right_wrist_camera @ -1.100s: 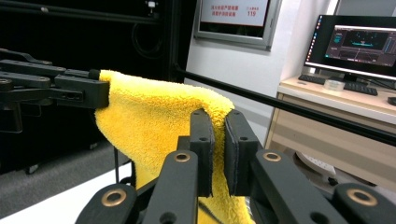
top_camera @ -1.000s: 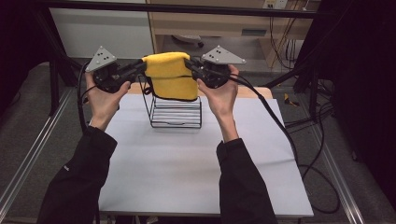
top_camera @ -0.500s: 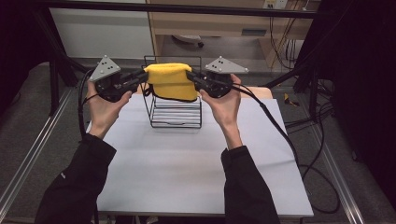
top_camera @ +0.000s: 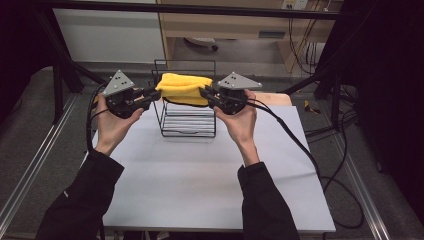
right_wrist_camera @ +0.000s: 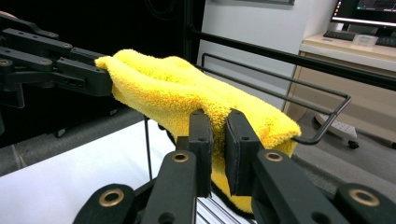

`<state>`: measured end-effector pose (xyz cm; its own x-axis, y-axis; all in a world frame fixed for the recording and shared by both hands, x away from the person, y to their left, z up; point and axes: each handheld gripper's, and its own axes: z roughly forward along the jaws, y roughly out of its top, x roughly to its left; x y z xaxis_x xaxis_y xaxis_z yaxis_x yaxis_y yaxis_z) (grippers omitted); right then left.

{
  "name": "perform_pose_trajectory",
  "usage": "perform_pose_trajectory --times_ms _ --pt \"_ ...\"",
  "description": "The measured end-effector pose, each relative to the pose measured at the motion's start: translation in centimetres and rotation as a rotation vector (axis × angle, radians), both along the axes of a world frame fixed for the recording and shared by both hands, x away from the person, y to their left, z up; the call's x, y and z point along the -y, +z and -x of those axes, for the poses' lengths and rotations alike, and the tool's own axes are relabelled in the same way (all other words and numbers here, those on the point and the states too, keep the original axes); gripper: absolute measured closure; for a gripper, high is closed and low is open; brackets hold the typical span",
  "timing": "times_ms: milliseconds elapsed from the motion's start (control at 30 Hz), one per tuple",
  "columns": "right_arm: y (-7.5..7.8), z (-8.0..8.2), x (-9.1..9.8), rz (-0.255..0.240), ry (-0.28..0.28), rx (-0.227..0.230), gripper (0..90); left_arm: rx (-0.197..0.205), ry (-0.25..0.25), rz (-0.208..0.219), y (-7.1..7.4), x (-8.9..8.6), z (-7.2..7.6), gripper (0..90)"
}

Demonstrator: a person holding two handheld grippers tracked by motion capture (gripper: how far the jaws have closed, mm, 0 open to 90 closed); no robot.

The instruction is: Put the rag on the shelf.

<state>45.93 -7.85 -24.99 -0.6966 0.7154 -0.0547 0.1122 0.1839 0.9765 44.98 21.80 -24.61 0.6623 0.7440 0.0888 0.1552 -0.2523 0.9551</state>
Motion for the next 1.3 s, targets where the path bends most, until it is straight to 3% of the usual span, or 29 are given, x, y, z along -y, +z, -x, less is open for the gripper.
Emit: perform_pose_trajectory --times_ms 133,300,400,467,533,800,967,1033,1133,1167,1233,1300 --pt "-0.3 0.0 0.2 -0.003 0.003 -0.003 82.3 -0.015 0.001 0.019 0.9 -0.3 0.4 67.7" --pt "-0.5 0.1 0.3 0.003 0.005 0.000 82.1 -0.005 0.012 0.058 2.3 -0.7 0.7 66.7" --pt "-0.6 0.2 0.2 0.009 0.007 0.001 82.0 -0.009 0.035 0.059 2.7 -0.7 0.5 72.3" --pt "-0.7 0.2 0.1 0.024 0.008 0.004 81.9 -0.012 0.038 0.071 2.9 -0.6 0.2 80.8" --pt "-0.8 0.2 0.1 0.029 0.008 0.005 81.6 -0.041 0.027 0.082 3.0 -0.4 -0.3 85.0" --pt "-0.9 0.4 0.1 0.042 0.020 -0.002 79.1 -0.116 -0.003 -0.005 1.3 1.4 -1.5 89.9" --pt "-0.7 0.6 0.2 0.043 0.039 -0.016 71.6 -0.131 -0.006 -0.017 0.4 1.4 -1.7 89.9" --pt "-0.6 0.7 0.2 0.031 0.049 -0.025 63.5 -0.132 -0.006 -0.019 0.3 1.3 -1.8 89.9" --pt "0.0 0.8 0.3 -0.025 0.066 -0.027 58.0 -0.137 -0.006 -0.030 0.0 1.4 -1.9 89.9" --pt "0.2 0.6 0.3 -0.050 0.065 -0.033 58.4 -0.139 -0.007 -0.033 -0.1 1.5 -1.9 89.9" --pt "0.2 0.4 0.3 -0.051 0.063 -0.042 60.5 -0.139 -0.010 -0.045 -0.4 1.7 -2.0 90.0" --pt "-0.6 -0.1 -0.1 -0.015 0.057 -0.087 74.9 -0.140 -0.010 -0.052 -0.7 1.8 -2.2 89.9"
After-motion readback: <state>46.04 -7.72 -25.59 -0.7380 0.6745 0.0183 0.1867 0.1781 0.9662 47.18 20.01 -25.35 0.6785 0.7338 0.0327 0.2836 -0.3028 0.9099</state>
